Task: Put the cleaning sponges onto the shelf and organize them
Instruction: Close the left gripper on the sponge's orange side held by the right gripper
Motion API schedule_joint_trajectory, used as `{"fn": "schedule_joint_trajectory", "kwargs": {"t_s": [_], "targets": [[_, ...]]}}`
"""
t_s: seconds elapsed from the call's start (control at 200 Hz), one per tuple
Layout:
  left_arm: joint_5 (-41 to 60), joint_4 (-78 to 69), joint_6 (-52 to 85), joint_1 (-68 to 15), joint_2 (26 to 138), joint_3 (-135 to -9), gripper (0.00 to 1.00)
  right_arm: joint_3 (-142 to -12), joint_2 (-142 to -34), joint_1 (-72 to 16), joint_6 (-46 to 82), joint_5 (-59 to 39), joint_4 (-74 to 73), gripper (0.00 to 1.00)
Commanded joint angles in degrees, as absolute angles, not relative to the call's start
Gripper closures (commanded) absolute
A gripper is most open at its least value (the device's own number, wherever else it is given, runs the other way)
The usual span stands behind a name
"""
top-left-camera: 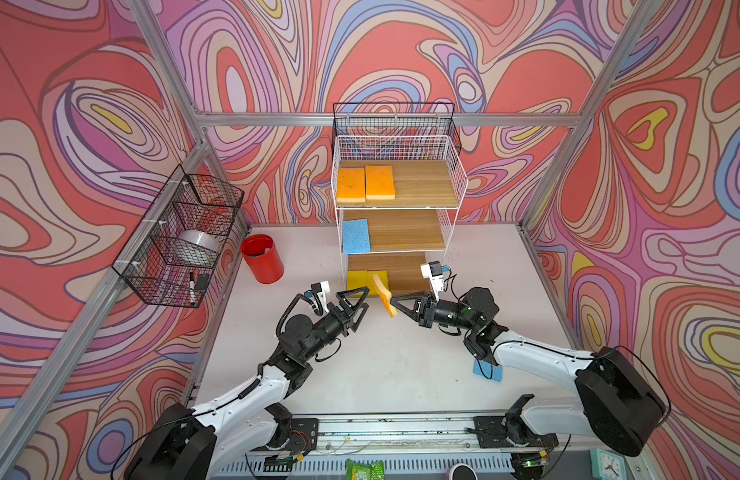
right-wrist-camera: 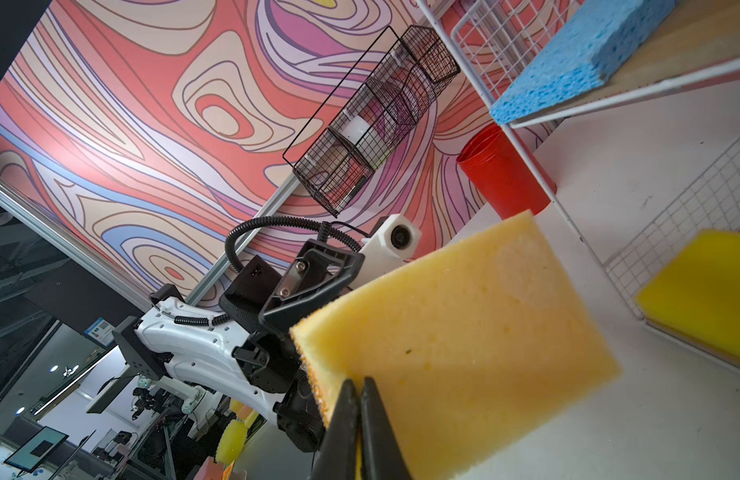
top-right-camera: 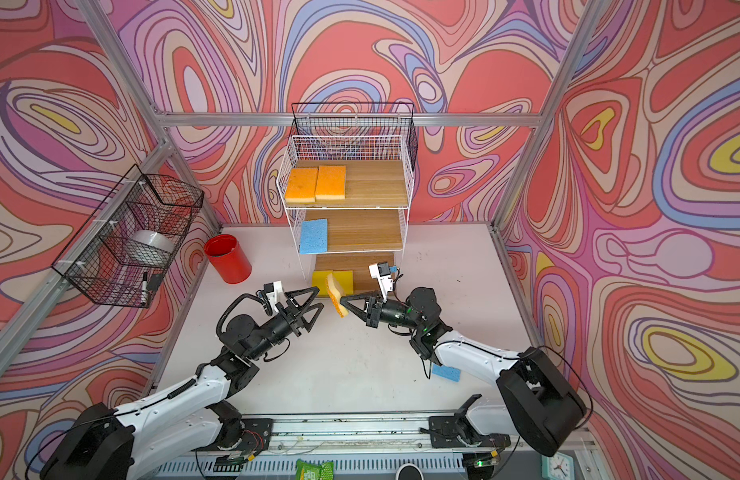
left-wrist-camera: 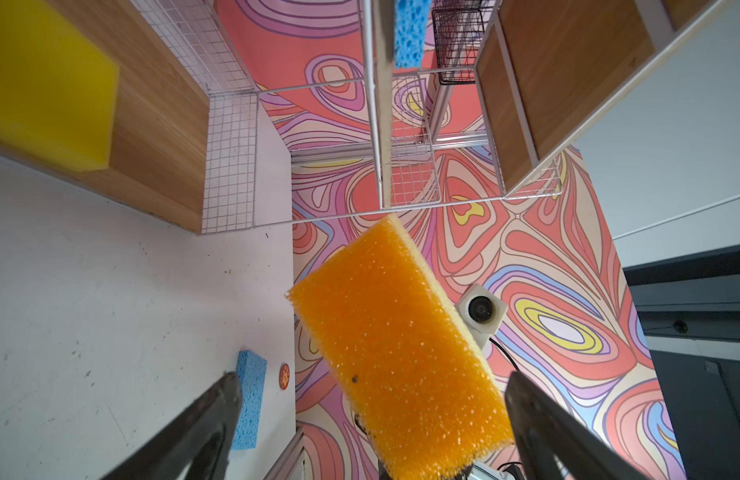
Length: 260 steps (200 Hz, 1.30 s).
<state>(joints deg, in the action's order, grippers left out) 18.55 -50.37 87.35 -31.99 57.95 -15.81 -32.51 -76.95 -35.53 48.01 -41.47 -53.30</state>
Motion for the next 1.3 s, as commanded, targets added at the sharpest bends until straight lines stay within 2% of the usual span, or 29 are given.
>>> {"fn": "schedule_joint_trajectory", "kwargs": {"t_s": [0.0, 0.195, 0.536, 0.836, 1.297], "targets": [[17.8, -52.5, 91.2, -32.5, 59.9, -15.8, 0.0, -32.4, -78.3, -36.4, 48.3, -41.6, -58.2, 1.0], [15.9, -56.2, 93.6, -34.7, 63.2, -17.0, 0.0, -32.1, -80.5, -37.1, 49.4, -42.3, -62.3, 1.0], [10.4, -60.2, 94.1, -36.3, 62.4, -16.3, 0.0, -30.3, -82.4, -37.8, 50.6, -42.3, -66.7, 1.0], [11.4, -60.7, 94.5, -36.4, 61.6, -16.9, 0.0, -30.3, -82.8, -37.8, 50.7, -42.3, -67.0, 1.0], [11.2, -66.2, 96.0, -39.6, 67.4, -18.8, 0.0, -30.4, -84.1, -38.8, 50.2, -42.5, -71.7, 1.0]]}}
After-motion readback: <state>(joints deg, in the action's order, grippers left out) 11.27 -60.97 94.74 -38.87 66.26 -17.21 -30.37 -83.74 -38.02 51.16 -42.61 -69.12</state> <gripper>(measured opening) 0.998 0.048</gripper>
